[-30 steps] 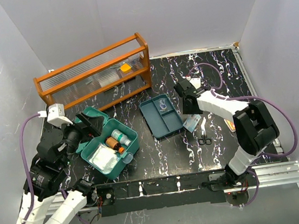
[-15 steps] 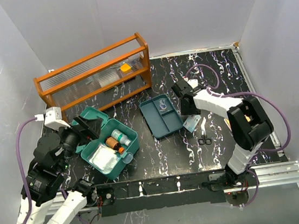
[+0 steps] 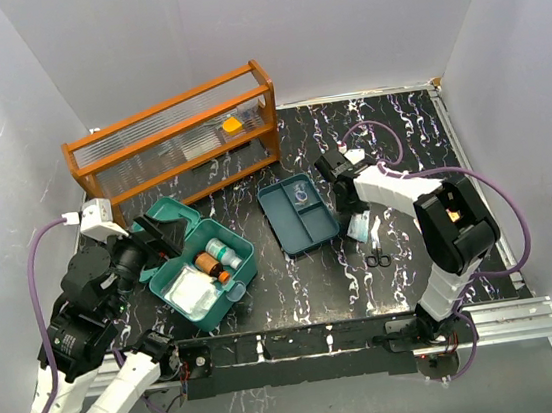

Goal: Organize the medicine kit

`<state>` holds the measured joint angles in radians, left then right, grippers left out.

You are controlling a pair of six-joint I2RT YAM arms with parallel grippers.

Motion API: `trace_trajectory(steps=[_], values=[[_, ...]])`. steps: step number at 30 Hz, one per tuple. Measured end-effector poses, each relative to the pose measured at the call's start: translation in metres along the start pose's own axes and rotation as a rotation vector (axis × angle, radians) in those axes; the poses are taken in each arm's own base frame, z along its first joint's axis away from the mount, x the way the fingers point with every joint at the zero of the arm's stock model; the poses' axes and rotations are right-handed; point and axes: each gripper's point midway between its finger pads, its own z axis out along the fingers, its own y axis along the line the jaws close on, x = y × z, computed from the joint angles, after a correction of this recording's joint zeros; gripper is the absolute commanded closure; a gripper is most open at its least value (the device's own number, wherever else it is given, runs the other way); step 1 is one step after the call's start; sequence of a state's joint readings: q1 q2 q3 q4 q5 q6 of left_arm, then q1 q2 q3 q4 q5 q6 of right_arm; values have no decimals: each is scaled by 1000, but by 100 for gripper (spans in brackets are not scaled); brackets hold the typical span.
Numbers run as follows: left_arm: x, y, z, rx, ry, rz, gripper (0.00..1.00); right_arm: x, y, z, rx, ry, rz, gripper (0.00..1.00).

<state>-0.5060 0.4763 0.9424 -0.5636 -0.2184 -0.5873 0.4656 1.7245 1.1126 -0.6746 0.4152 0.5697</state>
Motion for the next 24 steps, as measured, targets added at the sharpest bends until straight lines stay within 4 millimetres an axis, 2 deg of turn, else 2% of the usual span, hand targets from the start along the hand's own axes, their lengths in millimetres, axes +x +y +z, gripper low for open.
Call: trace_trajectory(steps=[9, 16, 24], values=[[0, 0, 0, -3, -1, 1, 18, -5, -1, -7, -7, -20, 10, 100], [0, 1, 0, -3, -1, 2, 18, -25, -1, -40, -73, -107, 9, 100], [0, 1, 2, -6, 3, 5, 18, -45, 19, -80, -189, -212, -44, 100]])
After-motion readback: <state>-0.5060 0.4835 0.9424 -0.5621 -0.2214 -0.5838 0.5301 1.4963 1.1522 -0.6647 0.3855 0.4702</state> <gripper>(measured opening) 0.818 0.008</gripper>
